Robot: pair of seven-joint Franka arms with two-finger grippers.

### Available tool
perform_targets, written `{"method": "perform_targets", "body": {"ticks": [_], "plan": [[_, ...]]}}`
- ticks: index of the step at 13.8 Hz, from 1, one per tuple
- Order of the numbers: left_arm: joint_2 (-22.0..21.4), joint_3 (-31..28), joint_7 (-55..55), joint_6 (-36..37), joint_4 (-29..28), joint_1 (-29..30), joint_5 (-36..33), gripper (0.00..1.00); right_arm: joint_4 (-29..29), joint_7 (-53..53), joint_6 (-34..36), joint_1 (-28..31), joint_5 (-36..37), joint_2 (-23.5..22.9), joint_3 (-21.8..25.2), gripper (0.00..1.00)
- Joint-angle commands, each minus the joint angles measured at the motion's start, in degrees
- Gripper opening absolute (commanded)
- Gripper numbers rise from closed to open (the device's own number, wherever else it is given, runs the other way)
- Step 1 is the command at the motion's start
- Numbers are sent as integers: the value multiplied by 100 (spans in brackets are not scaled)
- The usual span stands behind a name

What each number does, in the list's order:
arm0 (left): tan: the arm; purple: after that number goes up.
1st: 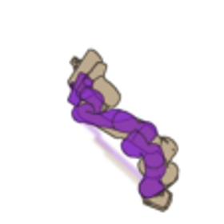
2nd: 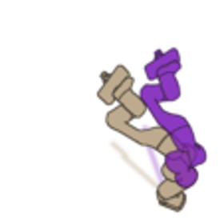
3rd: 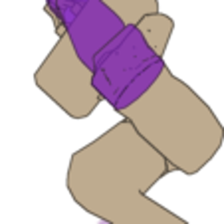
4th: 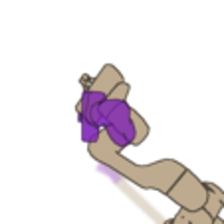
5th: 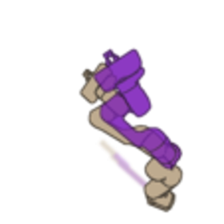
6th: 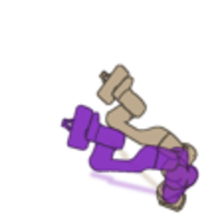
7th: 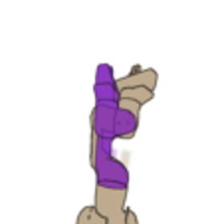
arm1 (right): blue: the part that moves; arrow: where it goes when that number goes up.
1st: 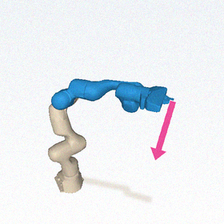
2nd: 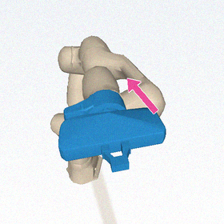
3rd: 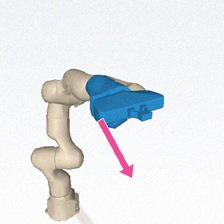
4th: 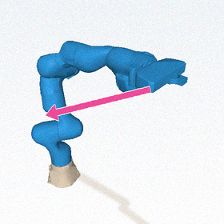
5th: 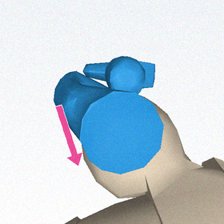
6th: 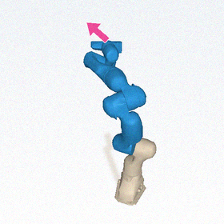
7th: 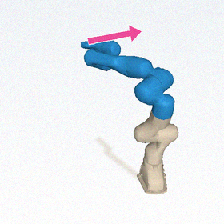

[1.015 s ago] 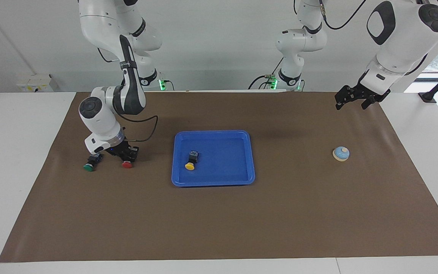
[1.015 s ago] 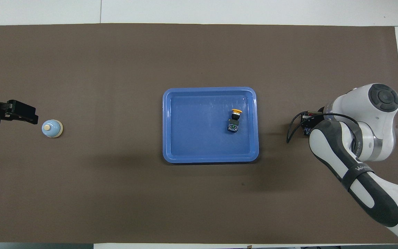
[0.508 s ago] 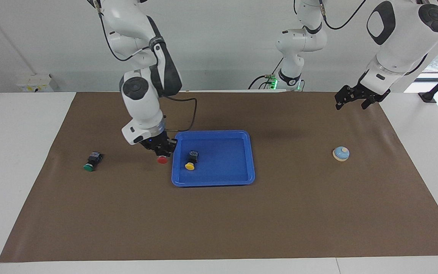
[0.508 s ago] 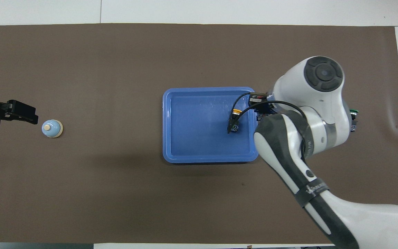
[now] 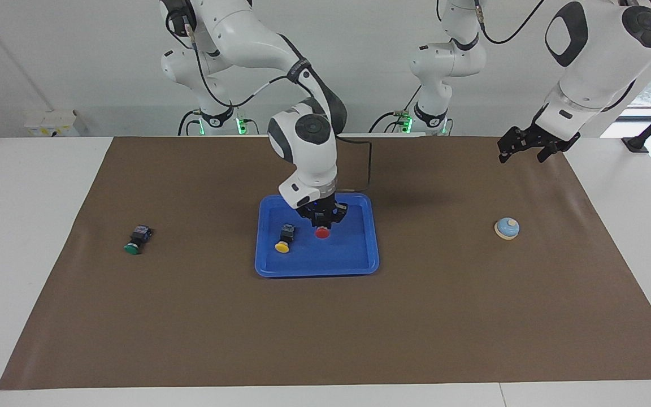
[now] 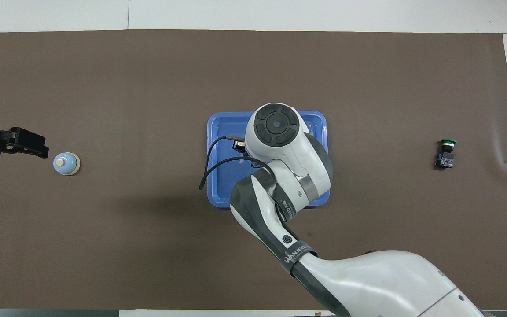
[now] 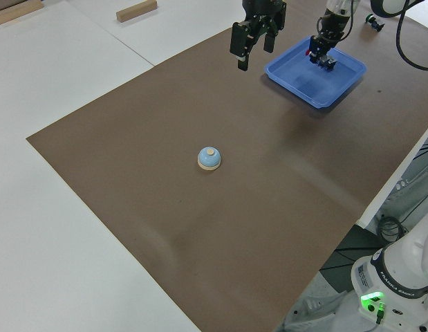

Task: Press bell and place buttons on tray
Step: 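Place the red button in the tray beside the yellow one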

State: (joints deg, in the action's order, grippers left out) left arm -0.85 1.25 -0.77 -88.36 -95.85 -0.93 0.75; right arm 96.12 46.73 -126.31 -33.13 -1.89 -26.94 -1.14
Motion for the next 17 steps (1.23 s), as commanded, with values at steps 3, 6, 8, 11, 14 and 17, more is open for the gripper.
{"method": "perform_targets", "body": {"ticks": [3,6,8,11,14,17], "plan": [[-29,-2,51,-15,23,5,-31,100,214,38,-570,114,66,-119,44,0],[-29,-2,51,-15,23,5,-31,100,504,82,-781,96,57,-57,44,0],[-29,-2,51,-15,23,5,-31,100,522,152,-781,96,57,-57,44,0],[-29,-2,51,-15,23,5,-31,100,487,214,-633,105,57,-40,70,100],[-29,-2,51,-15,23,5,-31,100,198,171,43,288,31,118,184,100],[-29,-2,51,-15,23,5,-31,100,223,-223,604,911,-5,696,175,100]]}}
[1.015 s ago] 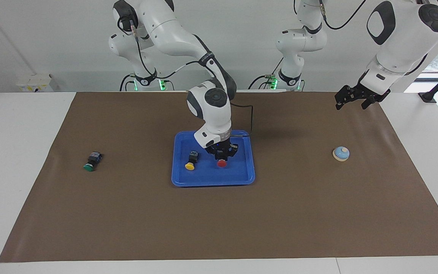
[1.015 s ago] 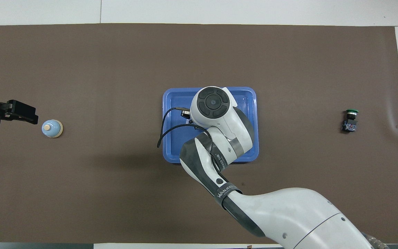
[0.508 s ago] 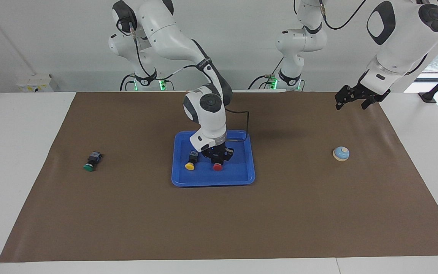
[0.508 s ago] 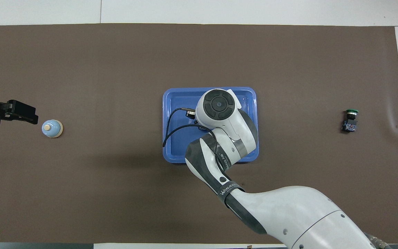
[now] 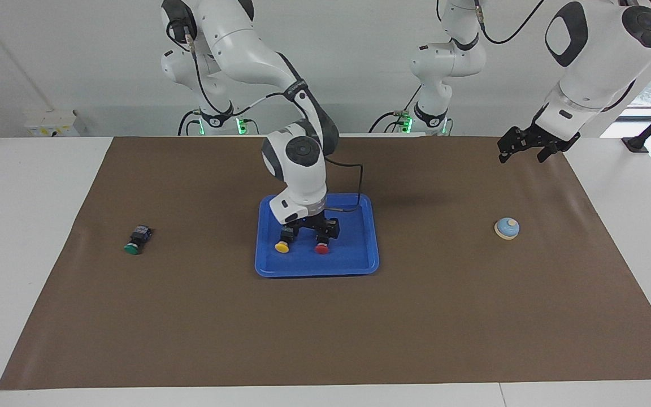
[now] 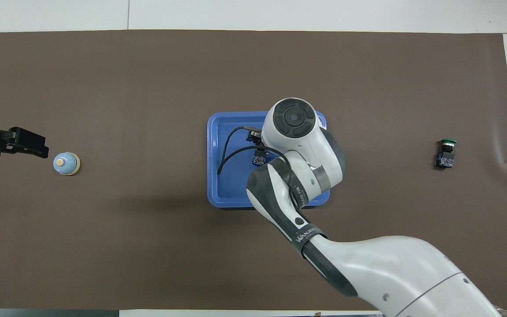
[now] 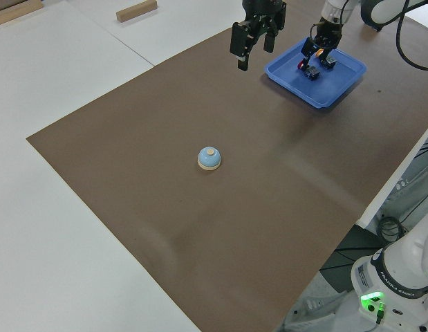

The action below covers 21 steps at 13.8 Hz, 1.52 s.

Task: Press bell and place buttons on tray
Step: 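Place the red button in the tray beside the yellow one, then move the right gripper to the green button and grasp it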

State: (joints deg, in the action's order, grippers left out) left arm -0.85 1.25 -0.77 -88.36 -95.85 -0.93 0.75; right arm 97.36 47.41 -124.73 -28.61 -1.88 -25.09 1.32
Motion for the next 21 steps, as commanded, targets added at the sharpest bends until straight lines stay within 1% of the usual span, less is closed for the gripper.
{"method": "perform_targets", "body": {"ticks": [1,3,6,8,10,13,16,17,20,21], "plan": [[-29,-2,51,-15,23,5,-31,100,117,-789,693,679,-6,705,-61,100],[-29,-2,51,-15,23,5,-31,100,161,-1975,1246,1328,-14,1013,-61,100],[-29,-2,51,-15,23,5,-31,100,196,-3427,1600,2182,-6,1155,-53,100],[-29,-2,51,-15,23,5,-31,100,371,-4008,1645,2622,38,1216,-44,100],[-29,-2,51,-15,23,5,-31,100,774,-4492,1453,3087,99,1330,-35,100],[-29,-2,51,-15,23,5,-31,100,1626,-4985,567,3686,267,1576,-35,100],[-29,-2,51,-15,23,5,-31,100,2575,-5092,-548,3941,310,1814,-35,100],[-29,-2,51,-15,23,5,-31,100,2804,-5066,-927,3960,311,1841,-44,100],[-29,-2,51,-15,23,5,-31,100,3104,-5153,-1718,4065,311,1727,-44,100],[-29,-2,51,-15,23,5,-31,100,3166,-5258,-2008,4118,311,1622,-44,100]]}}
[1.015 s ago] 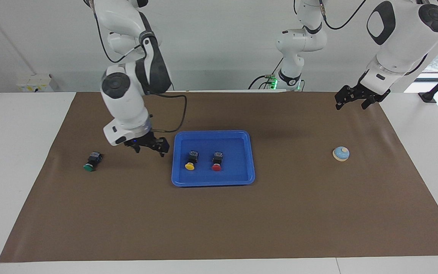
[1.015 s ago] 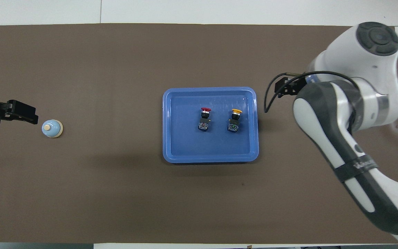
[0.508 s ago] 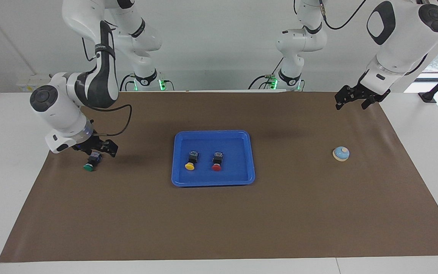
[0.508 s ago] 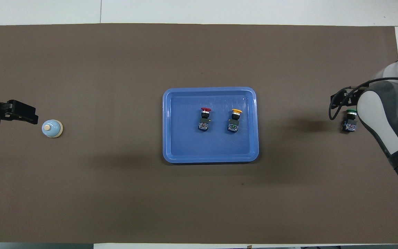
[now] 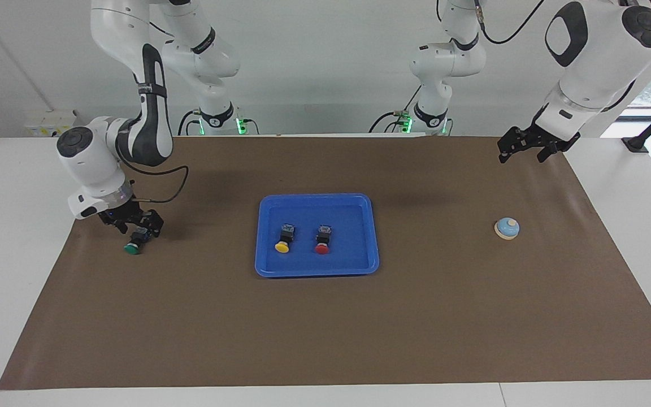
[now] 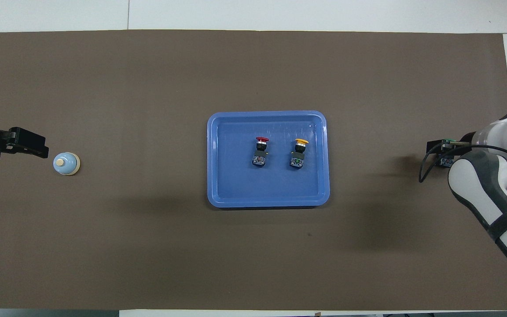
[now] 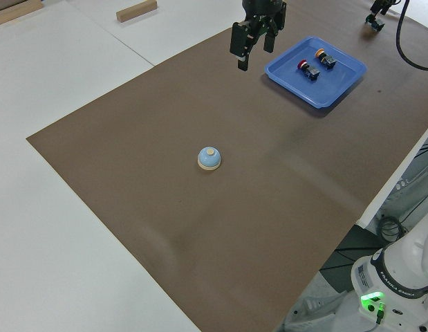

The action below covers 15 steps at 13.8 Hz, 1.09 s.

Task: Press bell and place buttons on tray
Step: 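Move the right gripper to the green button and grasp it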

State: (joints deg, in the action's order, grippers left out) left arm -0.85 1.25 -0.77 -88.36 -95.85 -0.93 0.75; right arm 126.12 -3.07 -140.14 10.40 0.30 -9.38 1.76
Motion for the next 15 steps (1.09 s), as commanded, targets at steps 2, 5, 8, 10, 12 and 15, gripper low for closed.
{"method": "perform_targets", "body": {"ticks": [2,5,8,10,12,15], "plan": [[-29,-2,51,-15,23,5,-31,100,316,-220,-690,217,93,-64,-88,99],[-29,-2,51,-15,23,5,-31,100,465,-246,-716,234,93,-38,-88,39],[-29,-2,51,-15,23,5,-31,100,466,-352,-664,278,93,-29,-97,0],[-29,-2,51,-15,23,5,-31,100,414,-361,-515,252,93,-20,-97,0],[-29,-2,51,-15,23,5,-31,100,117,-300,-34,103,93,-3,-158,0],[-29,-2,51,-15,23,5,-31,100,-884,540,1274,-738,75,-90,-158,0]]}}
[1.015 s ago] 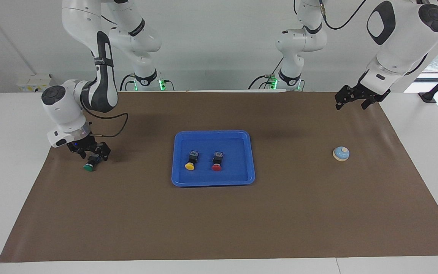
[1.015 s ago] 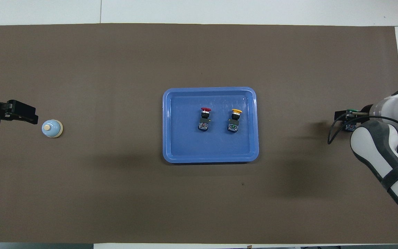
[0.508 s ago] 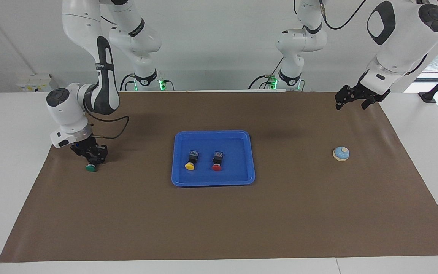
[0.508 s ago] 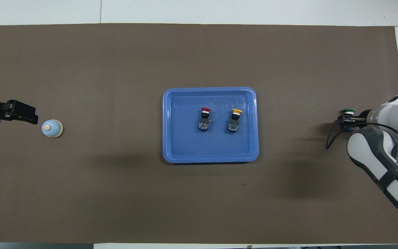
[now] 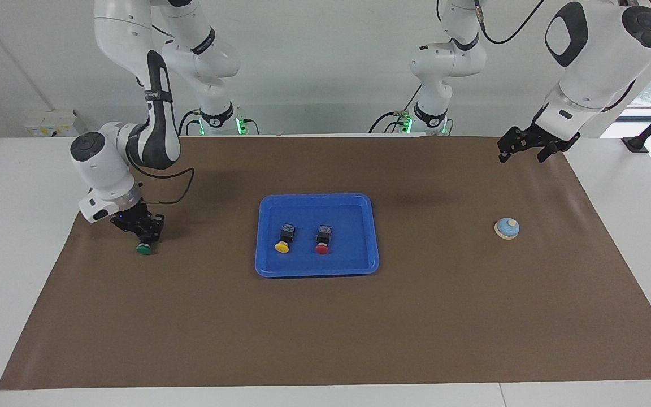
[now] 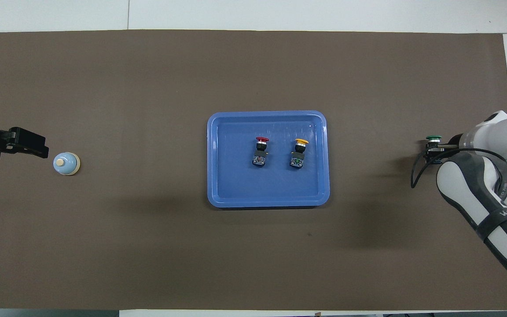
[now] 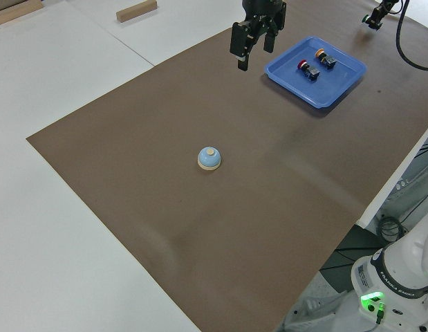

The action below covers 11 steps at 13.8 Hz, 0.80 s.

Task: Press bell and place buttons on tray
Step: 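Place the green button in the tray beside the red one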

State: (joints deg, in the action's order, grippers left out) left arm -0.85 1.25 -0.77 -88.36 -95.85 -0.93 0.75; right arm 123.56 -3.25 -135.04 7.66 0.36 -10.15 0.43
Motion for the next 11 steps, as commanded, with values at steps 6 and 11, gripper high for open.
{"method": "perform_targets", "body": {"ticks": [6,11], "plan": [[-29,-2,51,-15,23,5,-31,100,-2403,3537,2164,-2879,61,-609,-17,0],[-29,-2,51,-15,23,5,-31,100,-4014,4860,2528,-4123,35,-1936,1,0]]}}
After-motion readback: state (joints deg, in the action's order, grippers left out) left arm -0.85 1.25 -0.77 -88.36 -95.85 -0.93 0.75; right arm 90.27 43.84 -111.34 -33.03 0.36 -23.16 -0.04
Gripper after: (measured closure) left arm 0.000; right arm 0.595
